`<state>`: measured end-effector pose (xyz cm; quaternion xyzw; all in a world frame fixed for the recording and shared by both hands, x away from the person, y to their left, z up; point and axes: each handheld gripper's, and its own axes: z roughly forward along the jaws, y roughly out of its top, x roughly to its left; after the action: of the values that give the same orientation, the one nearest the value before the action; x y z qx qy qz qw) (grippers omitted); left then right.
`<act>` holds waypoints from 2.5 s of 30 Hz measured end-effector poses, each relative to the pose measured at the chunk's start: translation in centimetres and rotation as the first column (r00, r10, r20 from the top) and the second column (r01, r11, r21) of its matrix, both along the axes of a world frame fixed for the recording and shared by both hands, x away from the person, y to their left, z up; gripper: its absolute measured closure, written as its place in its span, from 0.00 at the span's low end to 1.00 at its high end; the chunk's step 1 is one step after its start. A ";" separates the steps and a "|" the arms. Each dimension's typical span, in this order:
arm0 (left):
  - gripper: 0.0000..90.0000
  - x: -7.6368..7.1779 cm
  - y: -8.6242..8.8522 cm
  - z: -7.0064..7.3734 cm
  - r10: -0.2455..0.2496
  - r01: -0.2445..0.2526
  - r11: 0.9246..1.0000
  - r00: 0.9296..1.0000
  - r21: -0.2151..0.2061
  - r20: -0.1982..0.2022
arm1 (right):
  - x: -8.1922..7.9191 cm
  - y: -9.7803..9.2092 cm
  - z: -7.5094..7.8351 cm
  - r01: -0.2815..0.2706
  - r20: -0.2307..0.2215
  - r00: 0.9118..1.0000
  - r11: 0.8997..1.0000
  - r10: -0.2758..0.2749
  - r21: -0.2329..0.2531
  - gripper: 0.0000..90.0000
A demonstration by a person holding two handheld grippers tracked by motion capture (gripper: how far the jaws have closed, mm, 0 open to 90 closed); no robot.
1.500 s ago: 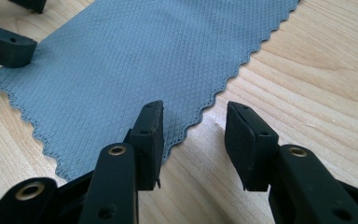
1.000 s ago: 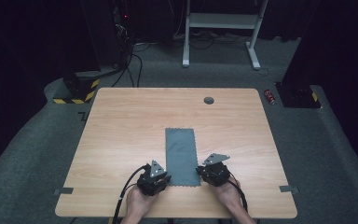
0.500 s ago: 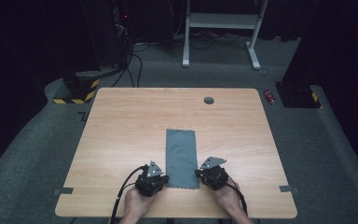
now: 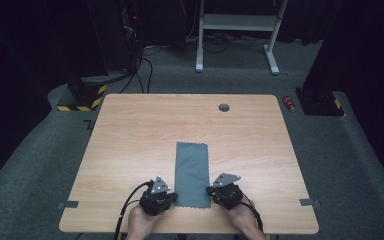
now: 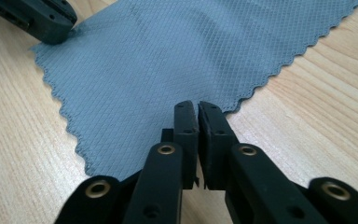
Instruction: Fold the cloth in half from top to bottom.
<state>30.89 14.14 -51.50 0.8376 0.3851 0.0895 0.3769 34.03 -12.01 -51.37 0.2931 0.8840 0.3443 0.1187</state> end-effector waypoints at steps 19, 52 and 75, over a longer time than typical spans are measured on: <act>0.61 9.1 0.6 2.7 0.127 -0.127 0.992 0.991 -0.011 0.035 | 5.7 -2.7 1.4 0.180 -0.013 0.984 0.976 -0.180 0.124 0.90; 0.52 18.7 -0.4 0.8 0.321 -0.320 0.946 0.947 0.047 -0.007 | 14.7 1.8 1.8 0.320 -0.046 0.947 0.942 -0.317 0.100 0.80; 0.76 18.5 -1.4 0.2 0.260 -0.265 0.958 0.964 0.114 0.055 | 16.5 3.5 0.1 0.304 -0.045 0.952 0.953 -0.304 0.007 0.92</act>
<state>49.35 12.78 -51.28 0.7984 0.4793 0.1781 0.3181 50.49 -8.48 -51.26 0.4338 0.8284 0.3215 0.1491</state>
